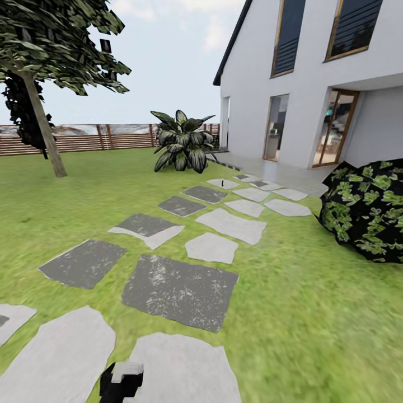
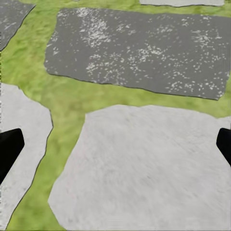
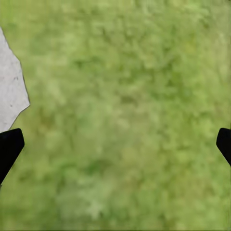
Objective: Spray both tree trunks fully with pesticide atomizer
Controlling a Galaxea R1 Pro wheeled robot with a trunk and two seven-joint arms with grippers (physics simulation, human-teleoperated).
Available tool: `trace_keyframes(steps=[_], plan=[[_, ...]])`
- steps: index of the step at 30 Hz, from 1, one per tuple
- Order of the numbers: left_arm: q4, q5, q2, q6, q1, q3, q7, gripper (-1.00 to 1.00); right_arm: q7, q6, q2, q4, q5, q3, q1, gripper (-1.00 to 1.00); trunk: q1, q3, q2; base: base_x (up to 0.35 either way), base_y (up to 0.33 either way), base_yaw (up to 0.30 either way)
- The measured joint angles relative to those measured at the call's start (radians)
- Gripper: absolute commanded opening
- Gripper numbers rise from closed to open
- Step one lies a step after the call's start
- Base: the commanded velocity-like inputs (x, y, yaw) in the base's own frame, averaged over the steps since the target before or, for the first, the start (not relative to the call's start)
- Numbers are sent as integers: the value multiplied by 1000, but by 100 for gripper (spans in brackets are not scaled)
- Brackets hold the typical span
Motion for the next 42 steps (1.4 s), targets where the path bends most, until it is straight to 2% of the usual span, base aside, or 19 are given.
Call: trace_keyframes(steps=[6,10,42], plan=[[-2,0,33,0,0,1,1,100,0,0,0,0,0,0,0,100,0,0,0,350,0,0],[-2,0,41,0,0,1,1,100,0,0,0,0,0,0,0,100,0,0,0,350,0,0],[0,1,42,0,0,-1,2,100,2,0,0,1,0,0,0,100,0,0,0,350,0,0]])
